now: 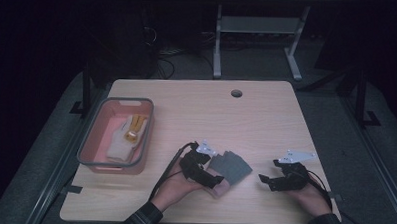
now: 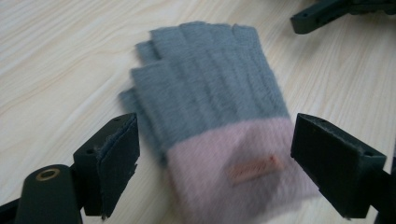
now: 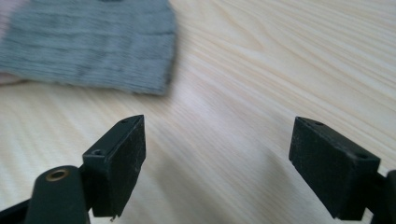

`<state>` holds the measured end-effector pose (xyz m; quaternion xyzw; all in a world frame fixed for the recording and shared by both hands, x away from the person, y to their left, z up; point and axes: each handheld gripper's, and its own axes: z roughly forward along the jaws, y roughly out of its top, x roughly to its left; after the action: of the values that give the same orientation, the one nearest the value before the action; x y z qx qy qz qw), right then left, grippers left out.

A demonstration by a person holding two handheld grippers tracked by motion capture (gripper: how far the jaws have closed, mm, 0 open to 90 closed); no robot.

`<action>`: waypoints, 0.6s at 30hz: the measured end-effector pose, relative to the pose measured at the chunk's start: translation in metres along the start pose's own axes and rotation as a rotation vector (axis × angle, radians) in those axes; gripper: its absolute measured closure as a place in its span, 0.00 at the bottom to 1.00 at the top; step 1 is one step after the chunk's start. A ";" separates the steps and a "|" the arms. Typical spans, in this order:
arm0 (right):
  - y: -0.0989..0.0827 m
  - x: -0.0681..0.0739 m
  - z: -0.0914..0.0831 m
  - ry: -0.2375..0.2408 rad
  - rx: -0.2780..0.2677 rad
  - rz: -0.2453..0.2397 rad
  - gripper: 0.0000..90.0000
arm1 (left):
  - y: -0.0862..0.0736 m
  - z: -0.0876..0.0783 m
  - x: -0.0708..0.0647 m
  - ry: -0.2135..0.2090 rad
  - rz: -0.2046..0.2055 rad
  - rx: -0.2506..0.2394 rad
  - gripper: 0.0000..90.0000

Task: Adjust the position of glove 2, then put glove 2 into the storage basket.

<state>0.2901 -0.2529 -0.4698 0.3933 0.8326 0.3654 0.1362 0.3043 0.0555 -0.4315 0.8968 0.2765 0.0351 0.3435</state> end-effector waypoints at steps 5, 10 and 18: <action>-0.002 0.000 0.005 -0.021 0.030 -0.009 0.18 | -0.001 0.019 -0.003 0.015 0.003 0.049 0.14; -0.003 0.002 0.008 -0.019 0.037 -0.020 0.16 | -0.005 0.022 0.003 -0.009 -0.031 0.049 0.14; -0.004 0.003 0.009 -0.022 0.027 -0.016 0.16 | -0.009 0.026 0.009 -0.053 -0.066 0.034 0.14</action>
<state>0.2907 -0.2483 -0.4784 0.3924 0.8390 0.3488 0.1428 0.3143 0.0505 -0.4584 0.8935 0.2973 -0.0045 0.3365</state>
